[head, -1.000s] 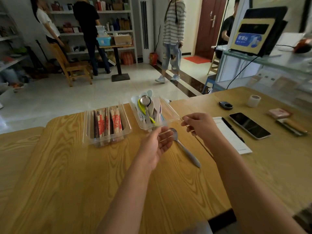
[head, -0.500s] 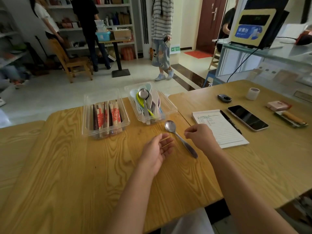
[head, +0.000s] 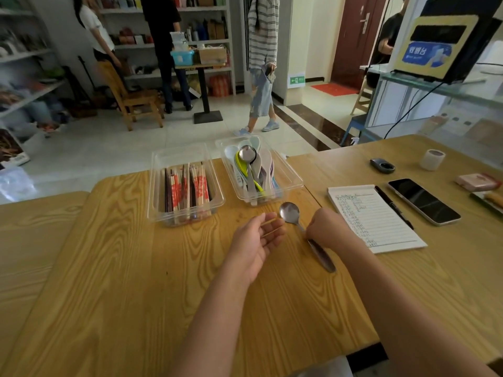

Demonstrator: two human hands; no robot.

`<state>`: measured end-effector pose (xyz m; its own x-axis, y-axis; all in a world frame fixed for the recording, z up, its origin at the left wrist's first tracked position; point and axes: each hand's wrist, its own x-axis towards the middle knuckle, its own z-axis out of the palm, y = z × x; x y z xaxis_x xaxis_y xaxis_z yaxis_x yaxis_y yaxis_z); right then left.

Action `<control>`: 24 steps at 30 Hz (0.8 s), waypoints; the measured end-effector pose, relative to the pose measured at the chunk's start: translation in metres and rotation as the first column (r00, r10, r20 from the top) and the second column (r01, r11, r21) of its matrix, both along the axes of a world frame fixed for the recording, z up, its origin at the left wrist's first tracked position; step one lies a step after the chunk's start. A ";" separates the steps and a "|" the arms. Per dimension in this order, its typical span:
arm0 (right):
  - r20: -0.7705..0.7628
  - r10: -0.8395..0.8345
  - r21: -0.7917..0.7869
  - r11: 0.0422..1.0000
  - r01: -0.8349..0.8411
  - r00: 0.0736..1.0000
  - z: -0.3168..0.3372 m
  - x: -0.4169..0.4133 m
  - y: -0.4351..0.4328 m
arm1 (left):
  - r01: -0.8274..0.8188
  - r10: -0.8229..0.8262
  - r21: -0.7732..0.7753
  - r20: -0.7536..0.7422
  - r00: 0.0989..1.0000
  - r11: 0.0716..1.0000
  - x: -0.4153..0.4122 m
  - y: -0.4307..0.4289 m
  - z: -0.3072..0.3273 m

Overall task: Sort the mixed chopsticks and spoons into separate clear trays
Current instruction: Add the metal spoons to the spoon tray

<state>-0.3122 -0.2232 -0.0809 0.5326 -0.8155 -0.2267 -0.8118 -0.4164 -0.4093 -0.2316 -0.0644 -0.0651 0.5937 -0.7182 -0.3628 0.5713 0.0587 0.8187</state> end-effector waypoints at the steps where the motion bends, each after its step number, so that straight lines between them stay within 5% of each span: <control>1: -0.003 0.003 0.031 1.000 -0.003 1.000 0.001 0.000 0.000 | -0.004 0.004 -0.015 0.004 1.000 1.000 0.005 0.002 0.002; 6: 0.213 0.024 0.272 0.959 -0.083 0.977 0.029 0.002 0.004 | -0.034 0.038 -0.097 0.035 0.999 0.995 0.047 0.014 0.020; 11: 0.454 -0.039 0.312 0.943 -0.118 0.890 0.077 0.068 -0.009 | -0.041 0.052 -0.086 0.119 0.992 0.995 0.095 -0.010 0.051; 24: 0.365 -0.120 0.274 0.961 0.017 0.923 0.051 0.189 -0.067 | -0.095 0.089 0.043 0.135 0.987 0.995 0.169 -0.087 0.052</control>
<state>-0.1229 -0.2906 -0.0303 0.5652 -0.7919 -0.2310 -0.5993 -0.2017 -0.7747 -0.0627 -0.1515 -0.0131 0.7016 -0.6415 -0.3100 0.4517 0.0639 0.8899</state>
